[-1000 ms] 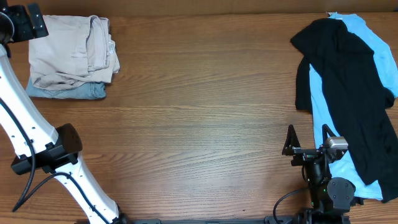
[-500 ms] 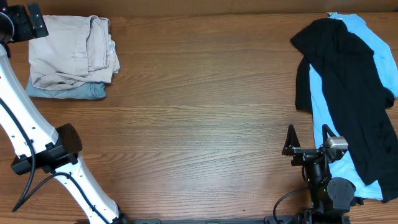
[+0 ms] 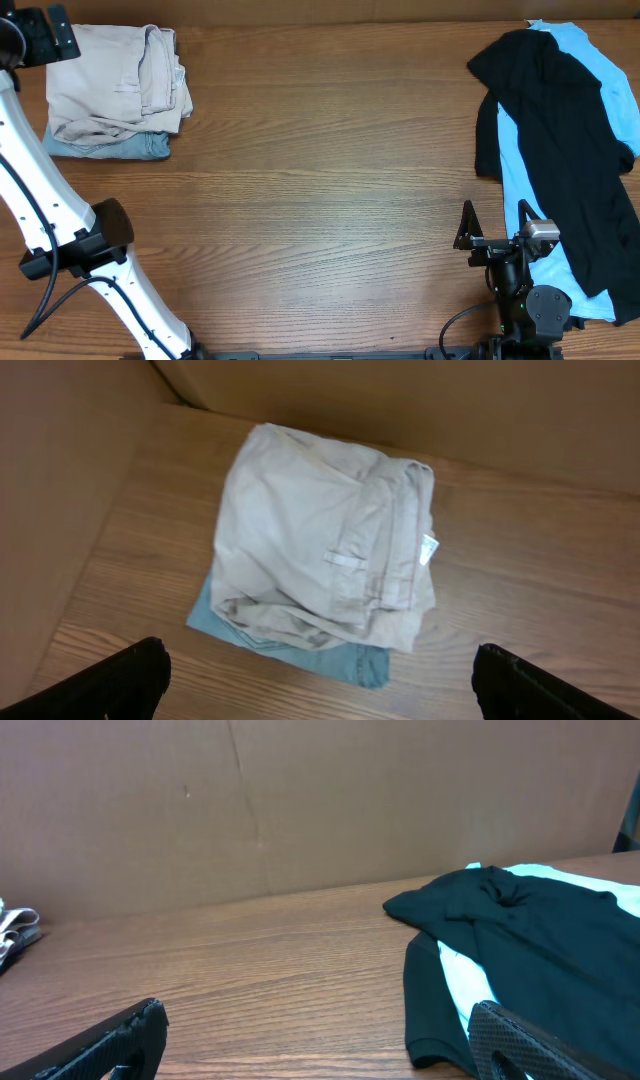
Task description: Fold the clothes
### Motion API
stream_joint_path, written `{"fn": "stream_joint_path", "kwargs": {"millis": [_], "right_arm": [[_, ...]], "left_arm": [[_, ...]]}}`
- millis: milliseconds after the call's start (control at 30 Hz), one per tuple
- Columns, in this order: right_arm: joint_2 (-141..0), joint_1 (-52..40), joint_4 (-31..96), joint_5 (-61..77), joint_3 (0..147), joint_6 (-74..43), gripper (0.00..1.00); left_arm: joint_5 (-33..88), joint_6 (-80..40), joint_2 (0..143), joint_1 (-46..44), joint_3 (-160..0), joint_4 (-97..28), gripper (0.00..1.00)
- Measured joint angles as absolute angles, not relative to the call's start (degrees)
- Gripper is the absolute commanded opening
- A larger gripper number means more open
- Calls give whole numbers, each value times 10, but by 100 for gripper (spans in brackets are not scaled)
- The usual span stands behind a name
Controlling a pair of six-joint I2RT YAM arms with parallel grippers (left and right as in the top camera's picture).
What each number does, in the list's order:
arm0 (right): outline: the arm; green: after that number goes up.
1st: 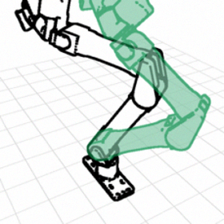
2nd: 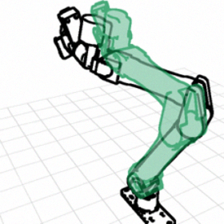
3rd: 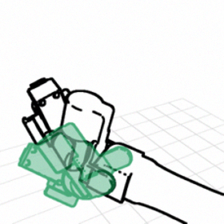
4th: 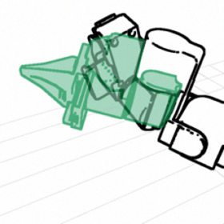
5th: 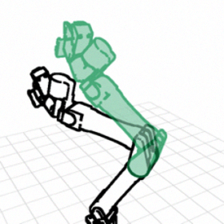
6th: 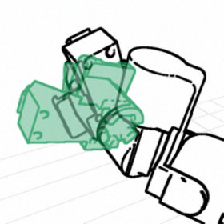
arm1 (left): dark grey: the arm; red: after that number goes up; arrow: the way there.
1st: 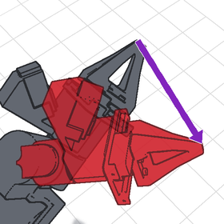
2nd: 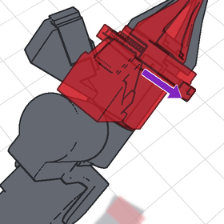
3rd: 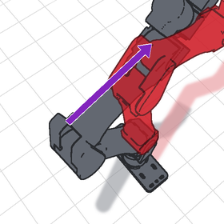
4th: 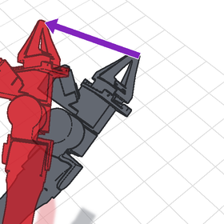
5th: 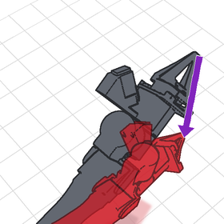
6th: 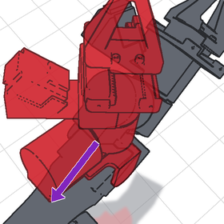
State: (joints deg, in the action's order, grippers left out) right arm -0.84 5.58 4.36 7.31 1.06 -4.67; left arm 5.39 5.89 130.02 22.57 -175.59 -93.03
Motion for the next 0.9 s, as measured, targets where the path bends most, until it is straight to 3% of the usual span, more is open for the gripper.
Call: {"fn": "stream_joint_path", "kwargs": {"millis": [233, 533, 900], "right_arm": [[-8, 56, 43, 73, 11, -47, 100], [-8, 56, 43, 73, 11, -47, 100], [-8, 56, 43, 73, 11, -47, 100]], "left_arm": [[54, 59, 1194, 176, -1546, -926, 100], [56, 59, 901, 90, -1203, -926, 100], [51, 51, 544, 96, -739, -861, 100]]}}
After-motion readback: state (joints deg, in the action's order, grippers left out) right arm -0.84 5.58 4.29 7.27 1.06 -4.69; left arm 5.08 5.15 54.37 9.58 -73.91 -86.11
